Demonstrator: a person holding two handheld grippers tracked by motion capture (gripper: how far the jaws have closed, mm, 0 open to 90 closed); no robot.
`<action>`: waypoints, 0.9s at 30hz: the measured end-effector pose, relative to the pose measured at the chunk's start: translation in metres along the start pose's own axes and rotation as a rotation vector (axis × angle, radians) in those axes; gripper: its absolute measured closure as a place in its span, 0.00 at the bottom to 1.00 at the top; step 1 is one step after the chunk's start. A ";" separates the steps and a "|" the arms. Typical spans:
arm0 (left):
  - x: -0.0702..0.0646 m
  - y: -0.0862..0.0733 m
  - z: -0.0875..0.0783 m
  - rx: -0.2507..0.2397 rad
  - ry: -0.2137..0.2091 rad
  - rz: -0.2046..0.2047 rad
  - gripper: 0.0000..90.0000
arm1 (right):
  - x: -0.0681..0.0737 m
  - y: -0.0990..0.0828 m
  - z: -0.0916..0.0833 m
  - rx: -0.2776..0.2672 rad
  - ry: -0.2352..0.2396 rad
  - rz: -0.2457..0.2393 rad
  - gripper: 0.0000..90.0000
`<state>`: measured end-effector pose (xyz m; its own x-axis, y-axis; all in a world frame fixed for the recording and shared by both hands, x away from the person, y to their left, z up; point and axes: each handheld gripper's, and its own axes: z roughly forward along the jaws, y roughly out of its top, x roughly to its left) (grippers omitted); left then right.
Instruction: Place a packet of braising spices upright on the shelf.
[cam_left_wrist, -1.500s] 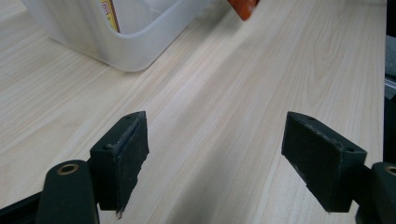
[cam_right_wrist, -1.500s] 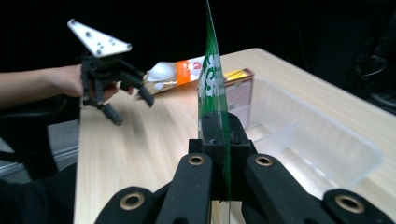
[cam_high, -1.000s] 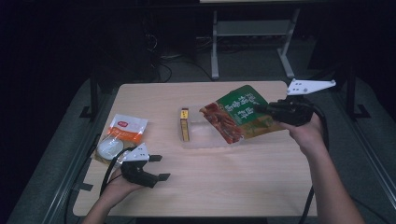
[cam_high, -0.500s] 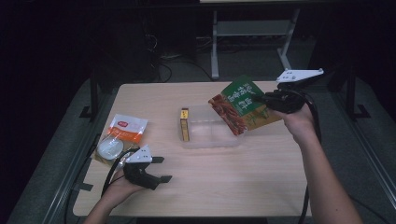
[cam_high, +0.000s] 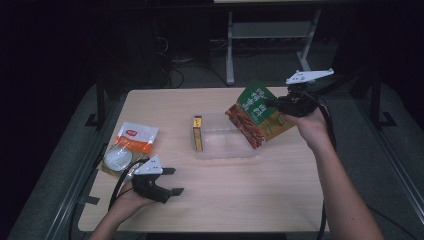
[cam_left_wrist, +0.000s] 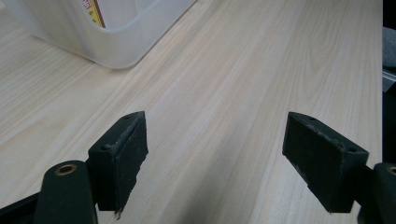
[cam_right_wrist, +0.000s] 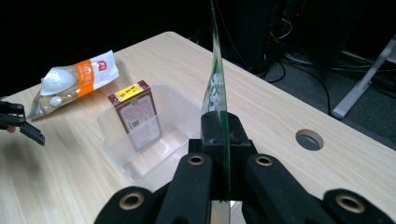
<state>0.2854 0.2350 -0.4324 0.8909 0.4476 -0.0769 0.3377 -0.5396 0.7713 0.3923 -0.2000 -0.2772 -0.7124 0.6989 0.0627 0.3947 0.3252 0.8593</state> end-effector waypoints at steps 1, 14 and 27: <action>0.000 0.000 0.000 0.000 -0.001 0.001 0.24 | 0.000 0.000 0.001 0.004 -0.002 0.007 1.00; 0.000 0.000 0.000 0.011 0.000 0.004 0.24 | -0.004 0.002 0.027 0.047 0.003 0.042 1.00; 0.000 -0.001 0.003 0.016 0.003 0.004 0.20 | -0.007 0.010 0.042 0.083 0.006 0.061 0.98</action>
<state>0.2859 0.2332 -0.4348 0.8913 0.4477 -0.0718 0.3389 -0.5526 0.7614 0.4255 -0.1746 -0.2903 -0.6890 0.7152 0.1173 0.4840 0.3335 0.8090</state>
